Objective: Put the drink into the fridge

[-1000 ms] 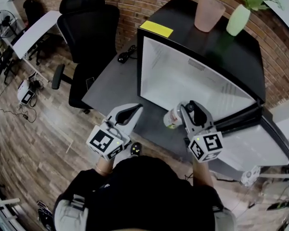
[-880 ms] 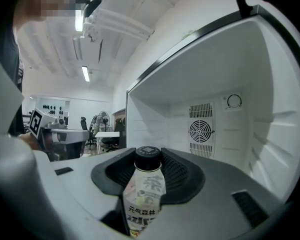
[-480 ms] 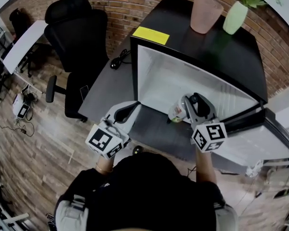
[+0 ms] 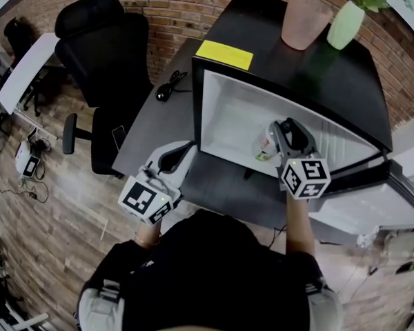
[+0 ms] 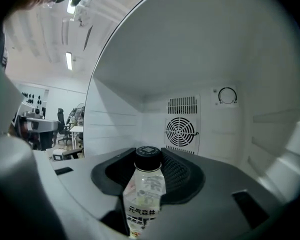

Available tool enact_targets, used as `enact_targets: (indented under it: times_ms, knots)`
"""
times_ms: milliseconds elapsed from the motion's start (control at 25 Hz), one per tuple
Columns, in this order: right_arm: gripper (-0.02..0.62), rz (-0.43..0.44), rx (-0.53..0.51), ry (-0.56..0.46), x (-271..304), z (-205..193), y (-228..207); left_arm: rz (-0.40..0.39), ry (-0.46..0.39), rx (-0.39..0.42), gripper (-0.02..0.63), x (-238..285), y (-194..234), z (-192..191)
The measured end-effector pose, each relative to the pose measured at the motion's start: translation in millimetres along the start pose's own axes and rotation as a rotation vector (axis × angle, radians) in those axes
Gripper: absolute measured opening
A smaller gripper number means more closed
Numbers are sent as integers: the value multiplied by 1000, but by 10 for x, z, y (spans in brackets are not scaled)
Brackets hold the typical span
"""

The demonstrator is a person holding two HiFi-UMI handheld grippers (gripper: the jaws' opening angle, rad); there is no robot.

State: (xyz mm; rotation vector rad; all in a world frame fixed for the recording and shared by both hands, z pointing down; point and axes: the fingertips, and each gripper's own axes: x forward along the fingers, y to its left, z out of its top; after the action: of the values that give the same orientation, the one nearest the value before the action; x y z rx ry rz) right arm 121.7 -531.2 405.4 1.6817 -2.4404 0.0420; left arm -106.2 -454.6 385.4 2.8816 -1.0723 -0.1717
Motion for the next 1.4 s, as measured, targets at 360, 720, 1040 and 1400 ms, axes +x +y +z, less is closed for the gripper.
enact_targets:
  times_ms: [360, 720, 1040, 1400]
  knots:
    - [150, -44, -14, 31, 271, -54, -153, -5, 14, -8, -3, -38, 129, -43]
    - [150, -65, -3, 50, 381, -156, -246, -1, 17, -15, -3, -47, 169, -65]
    - [152, -70, 12, 37, 339, -176, -284, -10, 20, -14, -3, -49, 139, -70]
    - [170, -79, 1, -23, 154, 5, -238, -22, 21, -11, -3, -51, 87, -58]
